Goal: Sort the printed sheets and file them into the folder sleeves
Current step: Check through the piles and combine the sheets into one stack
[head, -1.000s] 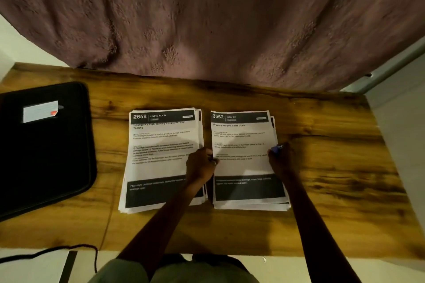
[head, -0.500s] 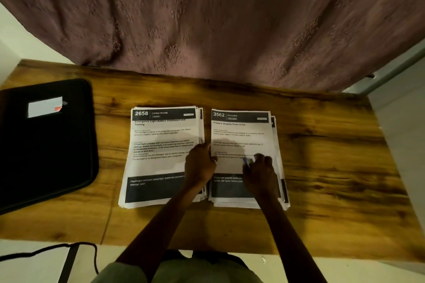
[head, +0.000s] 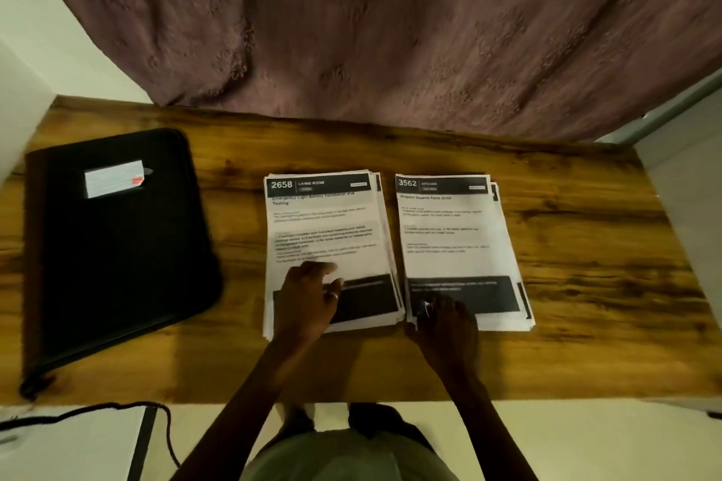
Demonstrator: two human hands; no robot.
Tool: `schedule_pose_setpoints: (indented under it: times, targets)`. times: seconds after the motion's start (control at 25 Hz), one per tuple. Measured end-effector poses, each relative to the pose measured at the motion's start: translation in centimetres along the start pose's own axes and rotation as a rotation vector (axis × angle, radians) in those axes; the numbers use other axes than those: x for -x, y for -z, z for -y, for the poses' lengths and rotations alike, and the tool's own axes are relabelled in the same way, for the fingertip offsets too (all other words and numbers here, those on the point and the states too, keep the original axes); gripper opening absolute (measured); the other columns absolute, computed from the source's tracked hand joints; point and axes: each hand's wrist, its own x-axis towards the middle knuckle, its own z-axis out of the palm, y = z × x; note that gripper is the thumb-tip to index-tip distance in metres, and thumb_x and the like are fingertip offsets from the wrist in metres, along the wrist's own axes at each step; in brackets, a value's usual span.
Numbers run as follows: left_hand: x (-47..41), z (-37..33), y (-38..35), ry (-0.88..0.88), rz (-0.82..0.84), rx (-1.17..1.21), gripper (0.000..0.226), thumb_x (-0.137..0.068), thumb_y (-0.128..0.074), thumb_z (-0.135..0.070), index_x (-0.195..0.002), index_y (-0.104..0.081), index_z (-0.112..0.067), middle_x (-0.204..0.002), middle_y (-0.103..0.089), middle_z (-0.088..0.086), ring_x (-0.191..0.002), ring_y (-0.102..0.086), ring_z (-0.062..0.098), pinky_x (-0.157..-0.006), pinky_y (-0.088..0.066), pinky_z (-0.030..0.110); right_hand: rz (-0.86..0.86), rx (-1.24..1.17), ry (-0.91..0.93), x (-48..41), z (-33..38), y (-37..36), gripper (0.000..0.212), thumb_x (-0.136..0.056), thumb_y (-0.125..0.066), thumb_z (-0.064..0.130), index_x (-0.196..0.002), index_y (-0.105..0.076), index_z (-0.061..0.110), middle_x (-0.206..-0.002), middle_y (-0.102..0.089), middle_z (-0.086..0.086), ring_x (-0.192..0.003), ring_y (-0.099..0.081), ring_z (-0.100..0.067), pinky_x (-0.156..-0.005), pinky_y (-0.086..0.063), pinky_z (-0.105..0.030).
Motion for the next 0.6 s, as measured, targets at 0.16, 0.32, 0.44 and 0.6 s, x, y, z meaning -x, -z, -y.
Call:
schedule_pose_setpoints:
  times: [0.16,0.32,0.44,0.6]
  targets:
    - [1.2,3.1,0.6,0.063,-0.052,-0.102,0.044,-0.085,-0.076,-0.03,-0.124,-0.061,-0.017,-0.133,-0.059,0.011,-0.124,-0.055,0.034,-0.094,-0.055,0.048,-0.05,-0.044,-0.042,2.4,0.4,-1.7,0.025,-0.089,-0.068,0.032,-0.111,-0.059,0.024,-0.099,-0.067,0.0,-0.092,-0.063,-0.02,-0.078,-0.052,-0.033]
    - [1.3,3.8,1.1,0.098,-0.032,-0.129,0.058,-0.087,-0.073,-0.039,-0.134,-0.052,-0.014,-0.142,-0.049,0.014,-0.133,-0.044,0.036,-0.102,-0.048,0.05,-0.066,-0.054,-0.102,3.1,0.7,-1.6,0.034,-0.091,-0.067,0.027,-0.12,-0.055,0.013,-0.104,-0.063,-0.01,-0.094,-0.061,-0.027,-0.079,-0.05,-0.038]
    - [1.5,3.7,0.8,0.125,-0.001,-0.172,0.064,-0.088,-0.069,-0.045,-0.14,-0.046,-0.016,-0.148,-0.042,0.014,-0.138,-0.038,0.037,-0.106,-0.042,0.052,-0.052,-0.036,-0.151,2.5,0.5,-1.4,0.042,-0.09,-0.068,0.038,-0.12,-0.054,0.011,-0.109,-0.063,-0.011,-0.096,-0.062,-0.026,-0.078,-0.051,-0.035]
    - [1.3,2.9,0.6,0.238,-0.02,-0.147,0.079,-0.085,-0.071,-0.052,-0.146,-0.037,-0.015,-0.15,-0.033,0.019,-0.139,-0.032,0.04,-0.109,-0.037,0.053,-0.051,-0.069,-0.154,2.1,0.1,-1.6,0.032,-0.092,-0.066,0.035,-0.113,-0.057,0.012,-0.107,-0.065,-0.01,-0.095,-0.063,-0.022,-0.074,-0.044,-0.026]
